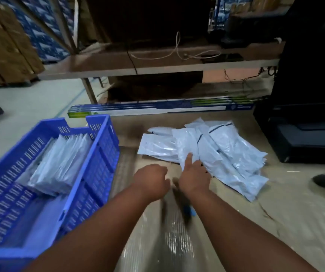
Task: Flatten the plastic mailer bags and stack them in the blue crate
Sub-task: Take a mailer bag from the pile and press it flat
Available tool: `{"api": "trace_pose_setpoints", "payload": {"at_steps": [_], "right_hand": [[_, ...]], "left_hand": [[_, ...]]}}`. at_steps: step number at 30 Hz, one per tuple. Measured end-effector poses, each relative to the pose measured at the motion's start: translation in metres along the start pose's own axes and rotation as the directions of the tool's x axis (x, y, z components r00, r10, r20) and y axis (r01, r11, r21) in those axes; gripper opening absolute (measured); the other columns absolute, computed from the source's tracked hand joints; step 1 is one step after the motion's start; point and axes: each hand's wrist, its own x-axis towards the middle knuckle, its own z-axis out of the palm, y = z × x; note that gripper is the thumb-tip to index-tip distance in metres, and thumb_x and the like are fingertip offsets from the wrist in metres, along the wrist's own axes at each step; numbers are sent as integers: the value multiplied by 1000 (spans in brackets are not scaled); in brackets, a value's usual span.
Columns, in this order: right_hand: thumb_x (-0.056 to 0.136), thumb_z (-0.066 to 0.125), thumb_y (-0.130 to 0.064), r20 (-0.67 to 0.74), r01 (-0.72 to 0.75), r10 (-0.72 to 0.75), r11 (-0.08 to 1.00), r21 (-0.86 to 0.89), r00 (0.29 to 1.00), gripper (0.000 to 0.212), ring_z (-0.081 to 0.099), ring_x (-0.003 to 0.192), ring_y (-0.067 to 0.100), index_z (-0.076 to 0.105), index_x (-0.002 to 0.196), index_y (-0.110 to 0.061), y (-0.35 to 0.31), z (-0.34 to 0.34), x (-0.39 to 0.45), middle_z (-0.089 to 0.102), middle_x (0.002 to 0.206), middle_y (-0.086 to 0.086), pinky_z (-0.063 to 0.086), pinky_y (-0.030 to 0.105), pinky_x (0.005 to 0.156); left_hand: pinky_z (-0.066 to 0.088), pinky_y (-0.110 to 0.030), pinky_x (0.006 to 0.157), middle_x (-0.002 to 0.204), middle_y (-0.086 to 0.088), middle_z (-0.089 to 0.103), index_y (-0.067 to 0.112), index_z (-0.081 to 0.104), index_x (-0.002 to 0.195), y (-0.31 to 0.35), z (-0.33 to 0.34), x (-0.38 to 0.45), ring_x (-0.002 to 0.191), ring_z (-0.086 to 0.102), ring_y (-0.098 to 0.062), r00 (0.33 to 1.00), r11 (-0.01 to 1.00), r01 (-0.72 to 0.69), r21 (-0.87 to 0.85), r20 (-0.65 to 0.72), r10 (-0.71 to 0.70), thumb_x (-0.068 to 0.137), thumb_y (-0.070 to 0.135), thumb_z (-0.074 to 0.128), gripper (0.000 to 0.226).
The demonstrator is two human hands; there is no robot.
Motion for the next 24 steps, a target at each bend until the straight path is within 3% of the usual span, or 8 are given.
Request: {"api": "trace_pose_setpoints", "payload": {"at_steps": [5,7,9,12,14,16,19,24], "right_hand": [[86,60,-43,11,125,-125,992,31,992,94,45,137,37,6,162,-31,14,-1,-8,42,155,11,39,55,110],[86,55,-32,32,257,-259,965,45,965,88,44,140,31,12,162,-35,32,0,-23,44,156,3,32,57,117],[82,57,-26,60,416,-421,906,78,905,87,46,142,22,22,160,-40,53,2,-39,47,154,-8,26,57,121],[80,61,-26,158,655,-648,756,16,745,86,36,151,16,27,157,-45,85,4,-66,38,161,-15,26,53,124],[84,55,-29,281,743,-704,668,-50,652,89,11,160,13,19,164,-46,101,0,-84,15,173,-14,10,50,130],[84,49,-33,338,773,-716,632,-56,610,88,-3,161,13,17,165,-46,113,-3,-101,3,175,-13,-2,47,130],[87,41,-46,289,740,-704,672,-27,649,80,-5,162,11,23,165,-43,121,-4,-116,0,175,-9,-3,46,130],[106,32,-56,-27,593,-598,799,-100,801,63,24,159,22,39,160,-24,85,7,-121,26,172,4,15,52,129]], "left_hand": [[51,-42,86,113,-3,60,21,58,103,-7,9,-13,106,59,-31,986,981,-118,153,-96,134,93,44,50,26],[49,-44,94,138,-8,56,20,59,119,-8,13,-24,122,54,-35,952,967,-205,149,-199,232,87,41,56,38],[37,-48,115,167,-12,33,20,47,150,-8,19,-40,149,34,-34,916,942,-289,169,-237,324,85,46,60,71],[14,-54,129,174,-12,18,22,33,162,-12,39,-64,161,13,-33,873,889,-411,204,-192,448,84,62,56,91],[14,-56,128,174,-13,18,21,30,164,-18,63,-78,161,14,-34,888,888,-422,184,-112,446,85,70,52,95],[22,-58,126,172,-15,24,18,30,164,-24,92,-93,158,23,-37,916,907,-394,150,-23,401,90,74,47,94],[37,-57,119,165,-19,37,14,38,161,-25,122,-109,151,39,-39,931,926,-354,133,-42,362,98,72,42,85],[28,-59,124,167,-18,34,4,41,158,-8,131,-104,158,27,-34,892,938,-342,52,-296,342,104,50,48,72]]}}
